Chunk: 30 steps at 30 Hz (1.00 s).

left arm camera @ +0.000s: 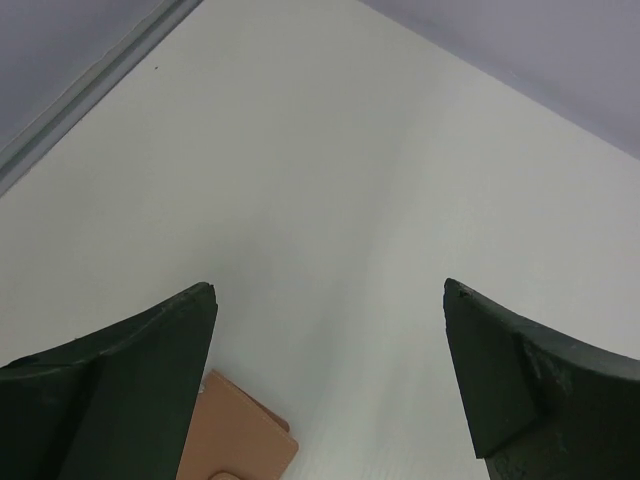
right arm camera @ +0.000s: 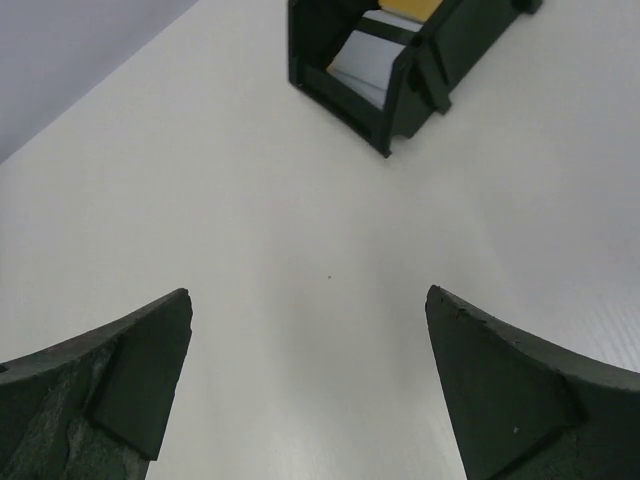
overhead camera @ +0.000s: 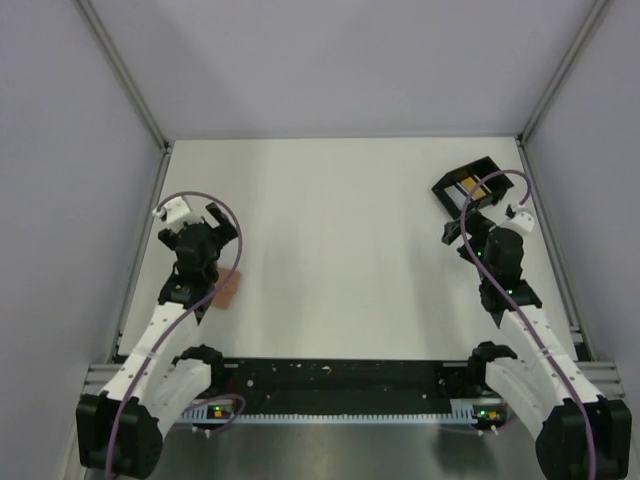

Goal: Put the credit cards into the card holder
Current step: Move the card holder to the center of the board.

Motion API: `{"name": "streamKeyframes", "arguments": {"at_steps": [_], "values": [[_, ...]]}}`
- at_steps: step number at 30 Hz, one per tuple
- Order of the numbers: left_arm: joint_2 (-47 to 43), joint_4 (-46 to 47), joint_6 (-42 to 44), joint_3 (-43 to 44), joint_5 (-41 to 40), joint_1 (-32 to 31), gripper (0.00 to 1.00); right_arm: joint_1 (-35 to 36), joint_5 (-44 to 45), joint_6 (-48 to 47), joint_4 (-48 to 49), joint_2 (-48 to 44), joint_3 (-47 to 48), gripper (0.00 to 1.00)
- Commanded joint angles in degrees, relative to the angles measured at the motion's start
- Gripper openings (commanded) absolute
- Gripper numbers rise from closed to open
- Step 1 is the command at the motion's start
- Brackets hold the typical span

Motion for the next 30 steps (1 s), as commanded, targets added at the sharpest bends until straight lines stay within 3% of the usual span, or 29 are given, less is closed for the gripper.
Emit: {"name": "streamKeyframes", "arguments": {"at_steps": [1, 3, 6, 12, 22, 30], "values": [[-0.39, -6.23, -11.61, 1.41, -8.59, -0.02, 0.98, 0.15, -14.73, 0.3, 2.36, -1.94, 3.7, 0.99], [0.49, -14.5, -15.6, 4.31, -7.9, -0.02, 0.99, 0.06, -17.81, -0.05, 2.37, -1.5, 3.97, 0.99], [2.77, -16.99, -11.66, 5.99, -2.73, 0.15, 0.99, 0.06, -23.26, -2.06, 0.7, -0.19, 5.19, 0.99], [14.62, -26.83, -16.74, 10.56, 0.88, 2.52, 0.98, 0.15, -25.3, -4.36, -5.63, 4.03, 10.64, 0.99], [20.36, -26.75, -17.09, 8.29, 15.64, 6.14, 0.98, 0.06, -28.46, -4.1, -7.04, 6.85, 12.14, 0.99], [18.69, -19.29, -22.54, -3.22, 21.46, 3.41, 0.98, 0.15, -28.46, -3.39, -7.65, 7.64, 11.97, 0.99]]}}
